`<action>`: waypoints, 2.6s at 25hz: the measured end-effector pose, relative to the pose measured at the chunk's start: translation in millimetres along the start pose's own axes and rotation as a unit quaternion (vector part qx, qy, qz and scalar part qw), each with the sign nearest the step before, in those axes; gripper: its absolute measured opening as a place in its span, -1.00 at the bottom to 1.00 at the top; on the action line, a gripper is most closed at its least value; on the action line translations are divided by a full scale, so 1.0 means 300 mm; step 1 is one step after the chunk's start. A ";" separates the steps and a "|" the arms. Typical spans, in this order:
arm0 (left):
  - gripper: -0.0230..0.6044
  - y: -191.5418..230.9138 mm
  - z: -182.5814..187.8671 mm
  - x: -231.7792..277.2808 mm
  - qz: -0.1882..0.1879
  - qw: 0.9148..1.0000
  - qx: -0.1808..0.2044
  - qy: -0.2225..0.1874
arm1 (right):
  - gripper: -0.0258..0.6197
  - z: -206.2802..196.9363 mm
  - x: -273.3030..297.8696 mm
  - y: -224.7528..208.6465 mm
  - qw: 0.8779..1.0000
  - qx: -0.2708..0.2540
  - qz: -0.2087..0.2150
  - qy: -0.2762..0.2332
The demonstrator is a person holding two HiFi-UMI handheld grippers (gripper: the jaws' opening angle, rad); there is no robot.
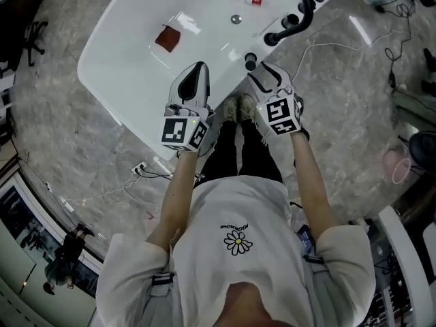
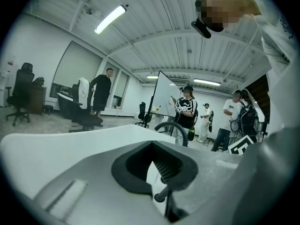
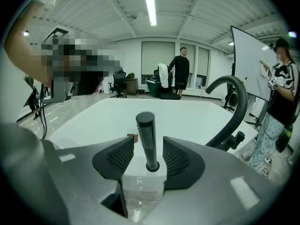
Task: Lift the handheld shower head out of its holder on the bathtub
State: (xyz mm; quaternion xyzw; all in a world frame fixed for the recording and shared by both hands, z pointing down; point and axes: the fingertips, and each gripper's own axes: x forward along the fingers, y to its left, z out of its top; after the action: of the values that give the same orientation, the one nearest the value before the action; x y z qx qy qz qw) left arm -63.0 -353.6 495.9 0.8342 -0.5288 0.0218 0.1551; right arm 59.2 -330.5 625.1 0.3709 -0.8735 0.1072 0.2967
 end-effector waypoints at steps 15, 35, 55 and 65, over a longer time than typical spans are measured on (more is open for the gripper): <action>-0.92 0.135 -0.294 0.069 -0.004 0.998 -0.018 0.059 | -0.42 -0.235 0.336 -0.034 0.998 -0.032 -0.012 0.056; -0.92 0.195 -0.273 0.021 0.009 0.999 -0.039 0.037 | -0.44 -0.289 0.386 -0.055 0.995 0.014 -0.035 0.089; -0.92 0.205 0.306 -0.159 0.040 0.994 0.001 -0.099 | -0.44 0.377 -0.069 -0.101 0.991 0.022 -0.108 -0.071; -0.92 0.135 0.664 -0.131 0.027 0.987 0.047 -0.152 | -0.44 0.813 -0.299 -0.126 0.972 -0.006 -0.151 -0.178</action>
State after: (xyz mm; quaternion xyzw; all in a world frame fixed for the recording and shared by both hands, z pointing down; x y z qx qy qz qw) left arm -141.7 -391.2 308.0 0.8195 -0.5670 -0.0767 0.0326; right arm 28.4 -403.9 374.9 0.5098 -0.8468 -0.0115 0.1516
